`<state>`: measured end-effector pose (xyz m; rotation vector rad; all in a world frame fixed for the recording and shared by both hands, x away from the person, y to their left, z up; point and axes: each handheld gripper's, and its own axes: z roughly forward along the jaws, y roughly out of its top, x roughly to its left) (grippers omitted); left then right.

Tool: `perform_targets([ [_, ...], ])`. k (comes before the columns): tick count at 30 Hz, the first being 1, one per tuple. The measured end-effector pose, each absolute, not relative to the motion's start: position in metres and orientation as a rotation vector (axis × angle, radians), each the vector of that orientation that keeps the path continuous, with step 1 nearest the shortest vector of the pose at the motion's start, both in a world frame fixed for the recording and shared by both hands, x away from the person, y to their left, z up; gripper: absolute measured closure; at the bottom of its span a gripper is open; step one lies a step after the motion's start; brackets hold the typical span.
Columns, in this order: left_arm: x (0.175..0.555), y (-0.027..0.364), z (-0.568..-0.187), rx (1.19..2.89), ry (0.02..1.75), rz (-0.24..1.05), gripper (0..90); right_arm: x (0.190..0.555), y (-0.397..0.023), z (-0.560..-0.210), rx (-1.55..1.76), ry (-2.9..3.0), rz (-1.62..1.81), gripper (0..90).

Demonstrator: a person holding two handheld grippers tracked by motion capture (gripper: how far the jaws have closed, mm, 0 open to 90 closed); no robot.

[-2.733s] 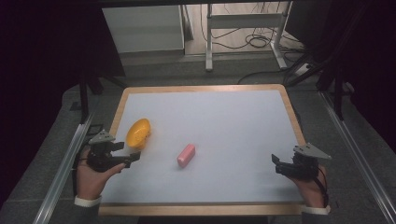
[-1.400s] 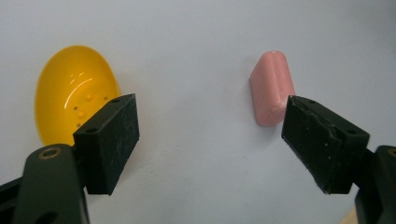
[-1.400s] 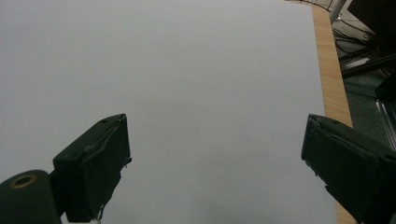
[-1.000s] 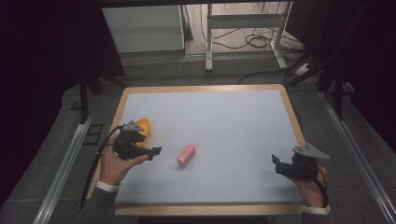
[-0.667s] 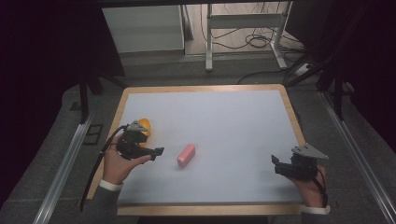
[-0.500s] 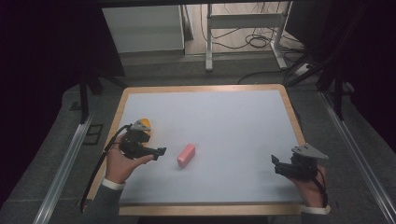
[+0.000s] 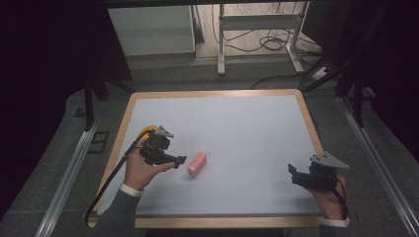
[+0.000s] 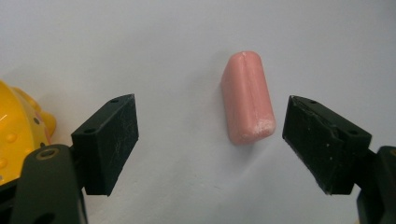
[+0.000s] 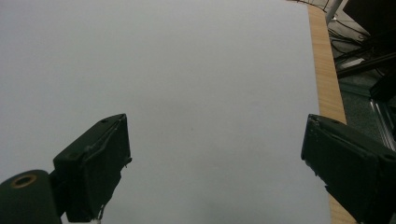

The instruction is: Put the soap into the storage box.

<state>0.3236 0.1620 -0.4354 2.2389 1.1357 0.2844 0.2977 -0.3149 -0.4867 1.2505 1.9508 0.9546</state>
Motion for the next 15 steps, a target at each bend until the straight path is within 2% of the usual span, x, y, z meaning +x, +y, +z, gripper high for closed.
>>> perform_targets([
  [15, 0.329, 0.142, -0.442, 2.281, 1.125, 0.269, 20.4, 0.298, -0.314, -0.488, 1.255, 1.956, 0.946, 7.8],
])
